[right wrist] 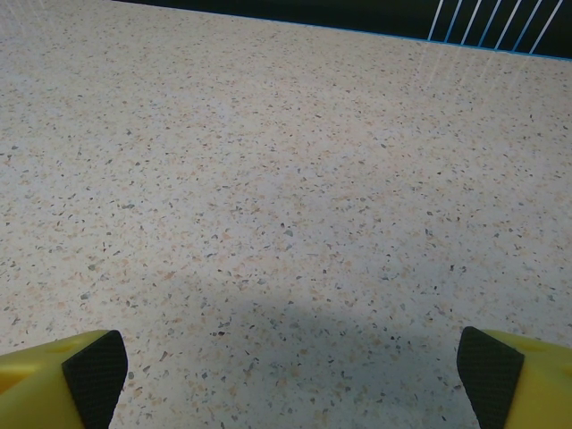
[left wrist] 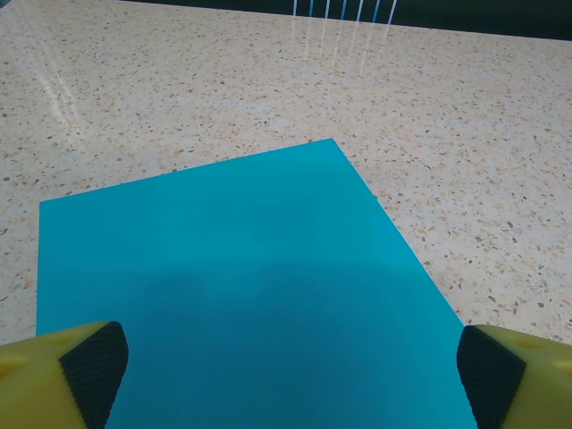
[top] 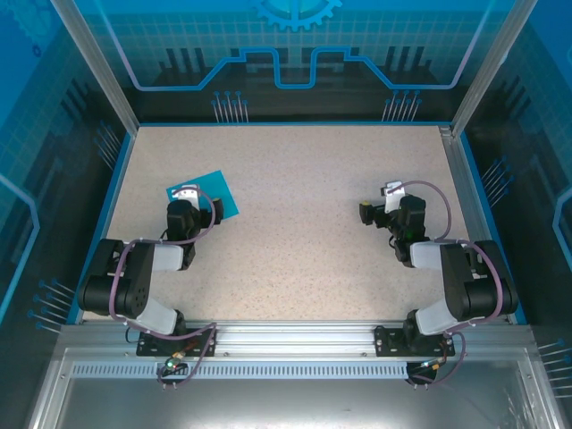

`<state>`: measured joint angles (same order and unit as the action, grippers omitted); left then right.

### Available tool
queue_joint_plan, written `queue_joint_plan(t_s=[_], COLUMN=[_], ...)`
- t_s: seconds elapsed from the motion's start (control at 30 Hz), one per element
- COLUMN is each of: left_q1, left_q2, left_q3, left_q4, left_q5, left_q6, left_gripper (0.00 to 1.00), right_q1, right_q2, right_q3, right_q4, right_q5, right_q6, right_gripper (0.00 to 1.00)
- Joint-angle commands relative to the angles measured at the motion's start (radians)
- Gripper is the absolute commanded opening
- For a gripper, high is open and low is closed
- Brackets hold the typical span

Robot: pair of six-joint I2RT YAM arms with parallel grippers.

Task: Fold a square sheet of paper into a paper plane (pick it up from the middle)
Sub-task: Move the square sheet of paper to the center of the table.

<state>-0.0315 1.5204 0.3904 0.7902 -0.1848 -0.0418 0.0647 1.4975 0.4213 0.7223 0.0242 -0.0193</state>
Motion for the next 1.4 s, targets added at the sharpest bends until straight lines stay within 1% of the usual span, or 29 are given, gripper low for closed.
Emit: queue_joint_plan(t_s=[0.0,0.93,1.13,1.2,1.27,1.33,1.37], left_q1=[0.007,0.010,0.013,0.012,0.013,0.016,0.019], left_q2=[-0.006,-0.006,-0.013,-0.063,-0.135,-0.221,-0.258], left_q3=[0.023,0.024,0.021,0.035,0.052,0.079,0.102], left_q4=[0.000,-0.003,-0.003,-0.072,-0.171,-0.316,-0.395], left_q5=[0.027,0.034,0.069,0.088,0.066,0.041,0.045], left_q6=[0.023,0.023,0.032,0.040,0.021,-0.045,-0.082], left_gripper=[0.99,0.99,0.99,0.99,0.99,0.99,0.99], right_q1=[-0.016,-0.021,-0.019,-0.014,-0.002,0.014,0.017], right_q2=[0.004,0.004,0.000,-0.003,-0.017,-0.050,-0.086], right_q3=[0.020,0.022,0.015,0.015,0.010,-0.002,0.006], right_q4=[0.008,0.008,0.016,0.013,0.010,0.009,-0.029], right_q5=[-0.010,-0.020,-0.025,-0.038,-0.013,0.022,0.031], right_q6=[0.005,0.008,0.002,-0.010,-0.013,-0.022,-0.019], right_gripper=[0.99,0.99,0.99,0.99,0.99,0.99,0.99])
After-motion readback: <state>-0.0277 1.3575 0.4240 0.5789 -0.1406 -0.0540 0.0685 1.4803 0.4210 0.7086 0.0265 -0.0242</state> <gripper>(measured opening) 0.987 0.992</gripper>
